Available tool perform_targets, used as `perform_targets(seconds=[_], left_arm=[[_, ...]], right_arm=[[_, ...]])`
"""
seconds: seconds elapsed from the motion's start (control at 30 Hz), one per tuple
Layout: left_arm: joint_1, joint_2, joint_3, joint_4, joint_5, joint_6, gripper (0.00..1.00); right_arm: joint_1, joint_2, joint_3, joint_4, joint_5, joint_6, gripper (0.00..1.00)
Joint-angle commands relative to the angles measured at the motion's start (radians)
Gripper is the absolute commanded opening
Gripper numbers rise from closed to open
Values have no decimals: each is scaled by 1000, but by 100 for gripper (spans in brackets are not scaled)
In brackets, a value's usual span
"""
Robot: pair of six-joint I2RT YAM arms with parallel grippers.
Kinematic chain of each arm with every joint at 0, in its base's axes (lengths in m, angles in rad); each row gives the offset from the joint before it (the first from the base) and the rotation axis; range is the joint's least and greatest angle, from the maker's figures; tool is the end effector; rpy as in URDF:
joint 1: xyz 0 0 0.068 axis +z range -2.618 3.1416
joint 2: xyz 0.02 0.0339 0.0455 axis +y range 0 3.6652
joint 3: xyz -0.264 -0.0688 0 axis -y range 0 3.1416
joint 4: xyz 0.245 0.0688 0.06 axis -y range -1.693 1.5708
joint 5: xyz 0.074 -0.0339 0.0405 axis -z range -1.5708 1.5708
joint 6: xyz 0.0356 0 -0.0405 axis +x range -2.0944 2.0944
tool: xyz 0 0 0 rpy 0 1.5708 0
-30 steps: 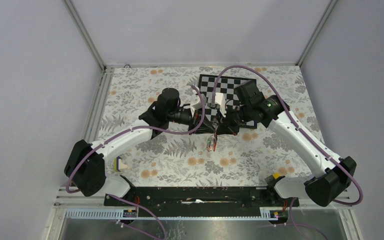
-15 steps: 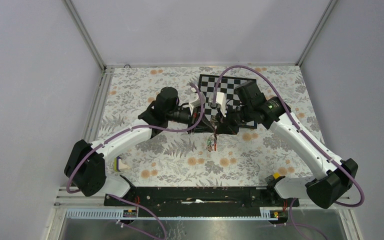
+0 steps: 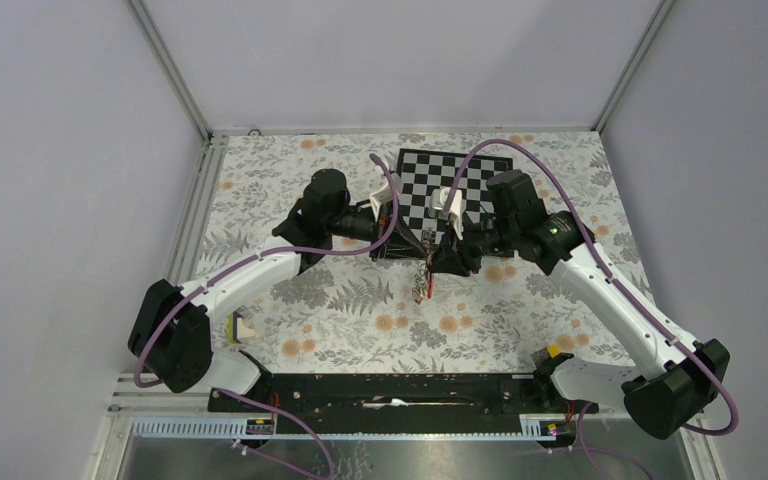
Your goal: Put the keys on the keyring
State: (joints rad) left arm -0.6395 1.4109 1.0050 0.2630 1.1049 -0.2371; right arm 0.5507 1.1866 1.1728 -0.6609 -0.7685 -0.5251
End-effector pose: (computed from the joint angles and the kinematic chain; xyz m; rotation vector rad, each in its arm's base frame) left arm 0.2344 -0.2140 0.3197 1.2131 1.4646 -1.5532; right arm 0.1955 0.1491 0.3527 -1.4376 1.6069 0.8687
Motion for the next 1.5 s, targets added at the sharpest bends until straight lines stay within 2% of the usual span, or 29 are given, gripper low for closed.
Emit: perform_targets(seconds=[0.0,0.1,0.3,0.67,0.8,1.1,1.47], left_arm=[[2,-29,3,83,41,-17,0],[1,-29,4,90,42,-26,0],[1,-29,6,125,49,-60,0],[2,-20,-7,148,40,-70,0],[2,-18,-8,151,40,-68,0],[2,-17,-17,129,40,-35,0],[1,-16,-9,116,69,-29,0]], right_arm=[[-6,-20,-11,54,-42,7,33],[-7,-20,-23,61,-46,10,29],[-7,-15,-55,78,-66,18,14],[-8,2,-62,102,-97,47,13],[-7,1,-82,123,-114,66,16],[-18,-28,-87,131,-83,70,38],[-96,-124,-58,115,-76,63,42]])
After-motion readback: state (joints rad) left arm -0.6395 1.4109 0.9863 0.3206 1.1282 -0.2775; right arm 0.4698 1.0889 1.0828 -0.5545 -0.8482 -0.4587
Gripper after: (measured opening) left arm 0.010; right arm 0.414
